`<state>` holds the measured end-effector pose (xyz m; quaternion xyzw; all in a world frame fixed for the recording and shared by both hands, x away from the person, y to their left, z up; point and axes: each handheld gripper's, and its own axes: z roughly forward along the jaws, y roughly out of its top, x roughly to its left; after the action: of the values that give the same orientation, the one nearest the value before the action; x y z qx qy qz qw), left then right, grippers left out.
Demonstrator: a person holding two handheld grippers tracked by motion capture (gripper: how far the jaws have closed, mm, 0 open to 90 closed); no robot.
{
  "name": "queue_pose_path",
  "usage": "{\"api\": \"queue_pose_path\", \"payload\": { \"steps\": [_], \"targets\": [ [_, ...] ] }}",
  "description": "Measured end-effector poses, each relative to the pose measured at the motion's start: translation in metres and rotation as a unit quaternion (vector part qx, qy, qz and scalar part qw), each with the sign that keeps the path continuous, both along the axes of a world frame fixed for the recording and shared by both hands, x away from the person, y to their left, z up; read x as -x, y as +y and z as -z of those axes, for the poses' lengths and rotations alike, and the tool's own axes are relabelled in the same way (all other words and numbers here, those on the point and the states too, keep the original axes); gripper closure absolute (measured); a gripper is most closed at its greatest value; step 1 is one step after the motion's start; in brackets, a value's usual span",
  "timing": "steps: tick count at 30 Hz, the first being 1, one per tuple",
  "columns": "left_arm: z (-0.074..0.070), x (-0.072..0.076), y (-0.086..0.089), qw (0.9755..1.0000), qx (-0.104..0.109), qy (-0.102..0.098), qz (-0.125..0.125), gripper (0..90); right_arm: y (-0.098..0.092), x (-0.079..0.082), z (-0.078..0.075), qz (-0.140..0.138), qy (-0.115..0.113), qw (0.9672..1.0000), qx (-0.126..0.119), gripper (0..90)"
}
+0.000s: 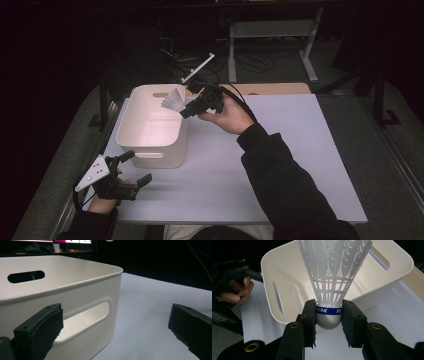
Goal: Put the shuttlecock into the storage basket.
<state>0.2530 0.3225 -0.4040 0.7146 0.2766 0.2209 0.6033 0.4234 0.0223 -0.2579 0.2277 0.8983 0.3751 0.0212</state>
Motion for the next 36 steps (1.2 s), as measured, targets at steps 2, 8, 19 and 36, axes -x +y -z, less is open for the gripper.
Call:
{"api": "queue_pose_path", "payload": {
  "steps": [2, 8, 19, 36],
  "targets": [
    [0.000, 0.000, 0.000, 1.0000, 0.001, 0.001, 0.000, 0.0, 0.001, 0.000, 0.000, 0.000, 0.000, 1.0000, 0.000, 64.0],
    [0.000, 0.000, 0.000, 1.0000, 0.000, 0.001, 0.000, 0.0, 0.010, -0.002, 0.001, -0.004, 0.000, 1.0000, 0.003, 64.1],
    [0.000, 0.000, 0.000, 1.0000, 0.000, 0.001, 0.000, 0.0, 0.021, -0.001, 0.004, -0.017, -0.002, 0.9998, 0.005, 64.0],
    [0.000, 0.000, 0.000, 1.0000, 0.000, 0.001, 0.000, 0.0, 0.037, 0.000, 0.006, -0.028, -0.001, 0.9996, 0.008, 64.1]
  ]
}}
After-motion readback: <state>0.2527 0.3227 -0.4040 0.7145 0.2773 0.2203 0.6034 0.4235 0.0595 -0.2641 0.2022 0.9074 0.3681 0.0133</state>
